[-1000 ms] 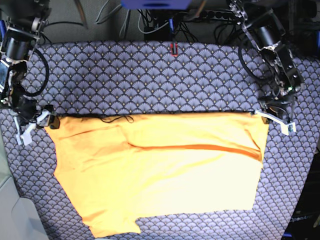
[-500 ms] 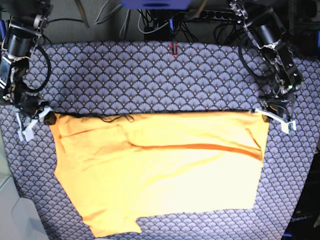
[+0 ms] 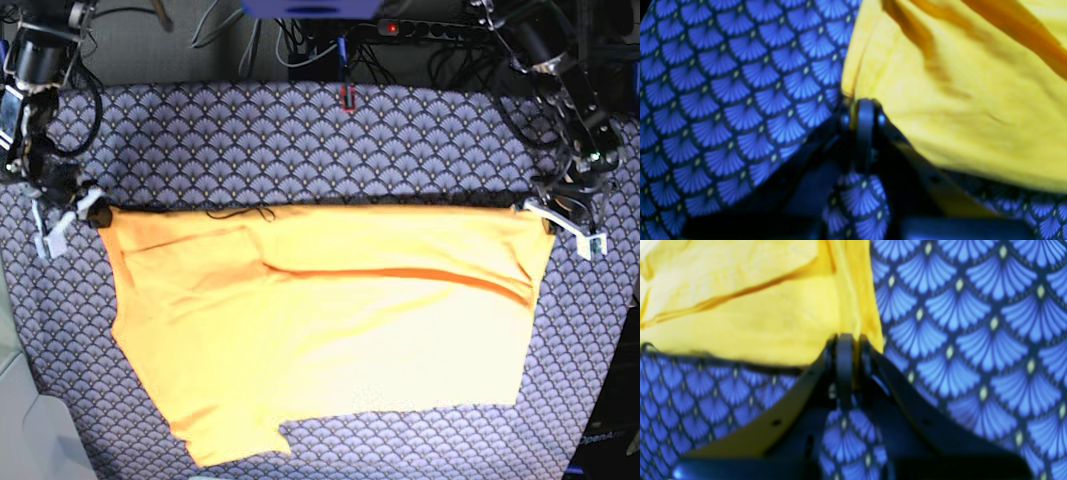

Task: Fold the T-shirt properly
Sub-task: 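Regrasp the folded edge with both grippers, then drag the folded edge with both grippers toward the robot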

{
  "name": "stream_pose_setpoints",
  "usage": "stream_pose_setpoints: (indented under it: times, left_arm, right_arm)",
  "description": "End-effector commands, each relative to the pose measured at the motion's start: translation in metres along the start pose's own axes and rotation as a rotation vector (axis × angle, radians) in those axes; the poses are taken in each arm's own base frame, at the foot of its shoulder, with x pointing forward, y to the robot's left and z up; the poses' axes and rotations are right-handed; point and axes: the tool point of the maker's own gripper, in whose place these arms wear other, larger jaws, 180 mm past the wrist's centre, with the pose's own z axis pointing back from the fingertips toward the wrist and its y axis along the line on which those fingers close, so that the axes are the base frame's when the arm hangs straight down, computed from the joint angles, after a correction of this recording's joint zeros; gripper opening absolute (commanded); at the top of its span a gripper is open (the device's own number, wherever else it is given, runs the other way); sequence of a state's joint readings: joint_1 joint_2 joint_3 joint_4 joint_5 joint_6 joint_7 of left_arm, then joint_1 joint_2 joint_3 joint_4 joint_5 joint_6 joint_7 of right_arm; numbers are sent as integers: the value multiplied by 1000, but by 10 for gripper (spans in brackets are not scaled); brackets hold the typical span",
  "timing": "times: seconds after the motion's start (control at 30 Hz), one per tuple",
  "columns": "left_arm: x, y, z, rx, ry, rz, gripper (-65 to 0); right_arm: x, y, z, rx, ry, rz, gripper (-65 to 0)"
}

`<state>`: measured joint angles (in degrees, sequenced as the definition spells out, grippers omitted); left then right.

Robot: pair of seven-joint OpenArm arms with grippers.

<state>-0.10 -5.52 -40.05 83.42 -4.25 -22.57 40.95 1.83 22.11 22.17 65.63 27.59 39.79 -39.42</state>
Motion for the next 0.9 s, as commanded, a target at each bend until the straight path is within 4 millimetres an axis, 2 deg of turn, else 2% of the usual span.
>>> stream_pose_setpoints:
  times: [0.0, 0.2, 0.5, 0.67, 0.73, 0.8, 0.87]
  left_arm:
    - [15, 6, 4, 13, -46, -12, -650]
    - [-7, 11, 11, 24, -6, -24, -650]
    - [-23, 11, 44, 47, -7, -82, -650]
    - [-43, 13, 55, 34, 17, -59, -650]
    - [-50, 24, 63, 41, 17, -7, -650]
    - [-50, 33, 69, 49, 3, 35, -650]
    - [-57, 40, 73, 57, 14, 56, -650]
  right_arm:
    - [1, -5, 10, -21, 10, 40, -650]
    - [-18, -1, 41, -67, -29, 43, -650]
    - [-44, -10, 76, -141, -13, 38, -650]
    - [-62, -8, 83, -143, 18, 34, -650]
    - [-70, -5, 83, -139, 29, 23, -650]
    - [-71, -4, 83, -138, 31, 20, -650]
    - [-72, -3, 83, -137, 32, 18, -650]
